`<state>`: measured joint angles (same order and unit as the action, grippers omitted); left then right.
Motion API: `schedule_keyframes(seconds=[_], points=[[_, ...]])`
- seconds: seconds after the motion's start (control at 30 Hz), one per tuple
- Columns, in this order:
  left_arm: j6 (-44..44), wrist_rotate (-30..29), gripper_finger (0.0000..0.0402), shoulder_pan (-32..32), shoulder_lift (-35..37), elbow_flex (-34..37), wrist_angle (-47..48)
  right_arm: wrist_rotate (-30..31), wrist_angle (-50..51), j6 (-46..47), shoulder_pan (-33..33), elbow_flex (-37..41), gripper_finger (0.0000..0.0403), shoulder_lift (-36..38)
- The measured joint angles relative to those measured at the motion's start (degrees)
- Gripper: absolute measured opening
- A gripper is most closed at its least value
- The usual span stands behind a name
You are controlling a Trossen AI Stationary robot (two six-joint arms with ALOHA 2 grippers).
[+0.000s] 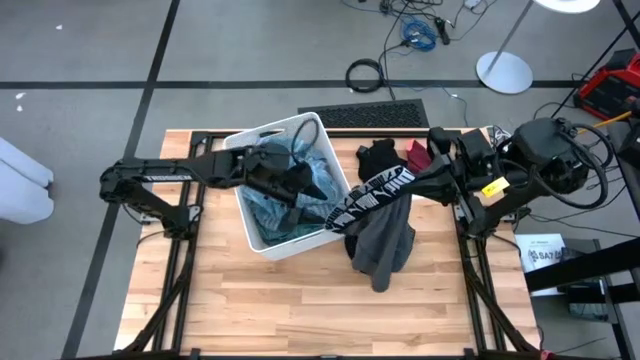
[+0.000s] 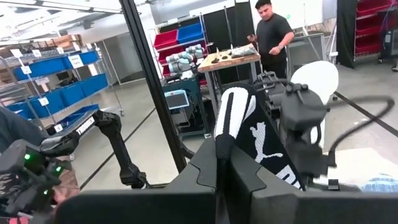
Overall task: Sort clothes
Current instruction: Put the gray short into the white laundry bin
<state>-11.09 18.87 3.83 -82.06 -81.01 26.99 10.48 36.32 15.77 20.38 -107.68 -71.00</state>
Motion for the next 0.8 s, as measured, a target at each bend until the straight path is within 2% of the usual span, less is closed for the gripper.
schedule_keyframes(seconds=[0.2, 0.43, 0.8], points=[[-0.4, -0.3, 0.0379, -2.2, -3.8, 0.0, 0.0, 0.0, 0.0, 0.0, 0.0, 0.0, 0.0, 0.1], [-0.4, -0.7, 0.038, -3.6, -7.5, 0.0, -2.5, 0.0, 0.3, 0.0, 0.0, 0.0, 0.0, 0.1], [-0.7, -1.1, 0.038, -3.9, -8.1, 0.0, -5.3, 0.0, 0.6, 0.1, 0.0, 0.0, 0.0, 0.1]])
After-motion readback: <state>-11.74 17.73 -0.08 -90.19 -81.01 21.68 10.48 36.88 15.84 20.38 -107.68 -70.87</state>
